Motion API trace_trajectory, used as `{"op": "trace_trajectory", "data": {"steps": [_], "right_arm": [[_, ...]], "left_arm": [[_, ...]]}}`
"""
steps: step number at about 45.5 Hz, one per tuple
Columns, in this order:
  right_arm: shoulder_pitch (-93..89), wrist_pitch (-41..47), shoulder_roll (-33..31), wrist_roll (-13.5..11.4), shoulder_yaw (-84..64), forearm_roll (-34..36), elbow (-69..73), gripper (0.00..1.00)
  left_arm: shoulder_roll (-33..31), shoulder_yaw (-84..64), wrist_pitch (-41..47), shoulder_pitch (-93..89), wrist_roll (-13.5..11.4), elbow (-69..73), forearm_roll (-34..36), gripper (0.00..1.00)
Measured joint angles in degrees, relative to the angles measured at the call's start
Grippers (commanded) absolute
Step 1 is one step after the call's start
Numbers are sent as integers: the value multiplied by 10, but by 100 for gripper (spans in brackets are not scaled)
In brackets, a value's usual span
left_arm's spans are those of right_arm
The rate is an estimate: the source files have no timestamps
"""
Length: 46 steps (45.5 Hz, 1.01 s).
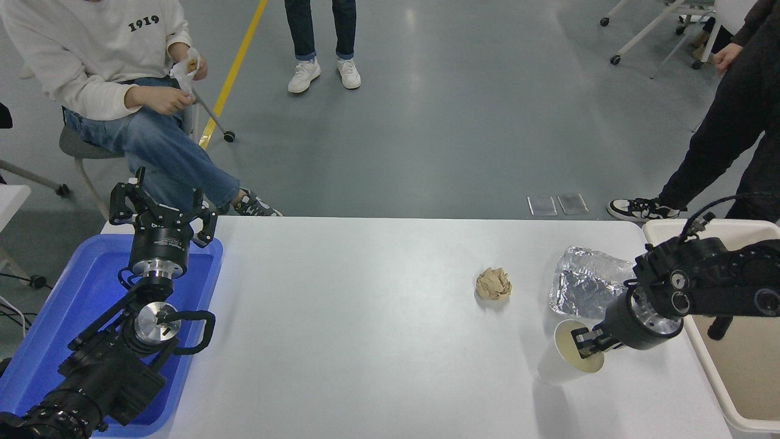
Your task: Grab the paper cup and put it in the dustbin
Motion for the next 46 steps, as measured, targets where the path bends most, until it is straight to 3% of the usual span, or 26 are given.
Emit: {"op": "trace_trajectory", "data": {"steps": [20,46], "right_arm": [[347,139,13,28,-170,53,69,0],[466,197,37,32,-204,69,87,0]], "left_arm": [[0,0,0,1,1,0,0,99],[0,-1,0,1,1,0,1,99]]}}
